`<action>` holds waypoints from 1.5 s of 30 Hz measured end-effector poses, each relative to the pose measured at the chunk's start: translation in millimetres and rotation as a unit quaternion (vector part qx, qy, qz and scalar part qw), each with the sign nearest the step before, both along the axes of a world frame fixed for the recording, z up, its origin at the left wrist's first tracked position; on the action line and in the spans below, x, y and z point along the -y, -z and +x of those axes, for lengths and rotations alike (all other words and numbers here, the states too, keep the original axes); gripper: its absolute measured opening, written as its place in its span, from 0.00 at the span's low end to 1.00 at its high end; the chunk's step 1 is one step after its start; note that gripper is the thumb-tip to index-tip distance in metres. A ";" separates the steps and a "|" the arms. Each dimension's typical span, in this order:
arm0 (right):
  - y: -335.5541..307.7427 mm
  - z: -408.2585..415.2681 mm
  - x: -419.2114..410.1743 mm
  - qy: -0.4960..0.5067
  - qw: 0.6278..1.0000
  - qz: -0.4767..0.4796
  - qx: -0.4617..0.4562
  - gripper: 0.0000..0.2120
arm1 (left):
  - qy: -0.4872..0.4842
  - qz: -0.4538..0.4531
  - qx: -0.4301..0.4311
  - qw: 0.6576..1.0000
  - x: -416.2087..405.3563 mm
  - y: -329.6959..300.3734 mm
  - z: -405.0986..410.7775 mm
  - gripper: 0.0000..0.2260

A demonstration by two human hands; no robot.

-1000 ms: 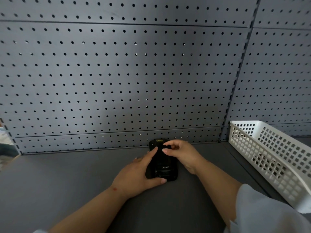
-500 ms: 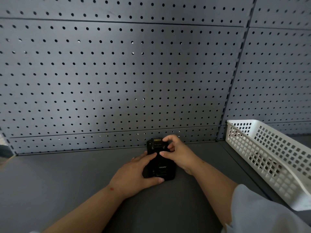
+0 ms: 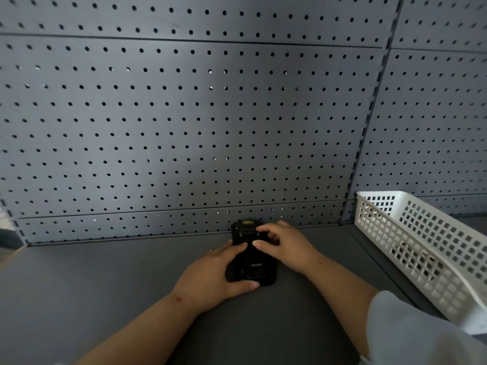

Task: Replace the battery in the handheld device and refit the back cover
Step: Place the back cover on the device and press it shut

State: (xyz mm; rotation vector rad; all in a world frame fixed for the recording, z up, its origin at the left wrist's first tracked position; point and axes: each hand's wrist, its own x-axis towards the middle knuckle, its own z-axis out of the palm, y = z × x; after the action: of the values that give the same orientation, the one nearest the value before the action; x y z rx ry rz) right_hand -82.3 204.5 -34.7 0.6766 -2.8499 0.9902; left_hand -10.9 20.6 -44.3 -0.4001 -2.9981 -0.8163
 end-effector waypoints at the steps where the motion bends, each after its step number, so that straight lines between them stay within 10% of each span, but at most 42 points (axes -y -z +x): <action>1: 0.7 0.1 -0.7 -0.004 1.000 0.008 -0.004 0.21 | -0.001 -0.003 -0.001 1.000 -0.8 -0.3 0.4 0.36; 17: -19.0 -3.5 -7.6 -0.066 0.949 0.258 -0.168 0.23 | -0.009 -0.014 -0.008 1.000 -3.3 -0.3 1.4 0.36; 33: -6.9 -0.2 1.6 -0.012 0.968 0.200 -0.154 0.21 | -0.011 -0.007 -0.012 1.000 -2.1 2.3 0.0 0.37; 45: -5.8 10.3 -26.5 -0.094 0.979 0.085 0.160 0.41 | 0.016 -0.031 0.037 0.999 2.5 -13.4 -10.5 0.50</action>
State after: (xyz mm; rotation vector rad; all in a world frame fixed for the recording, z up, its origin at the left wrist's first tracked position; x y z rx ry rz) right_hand -72.0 231.0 -28.9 0.8910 -3.2311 0.9648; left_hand -21.4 18.1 -30.8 -0.4286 -3.1008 -0.7583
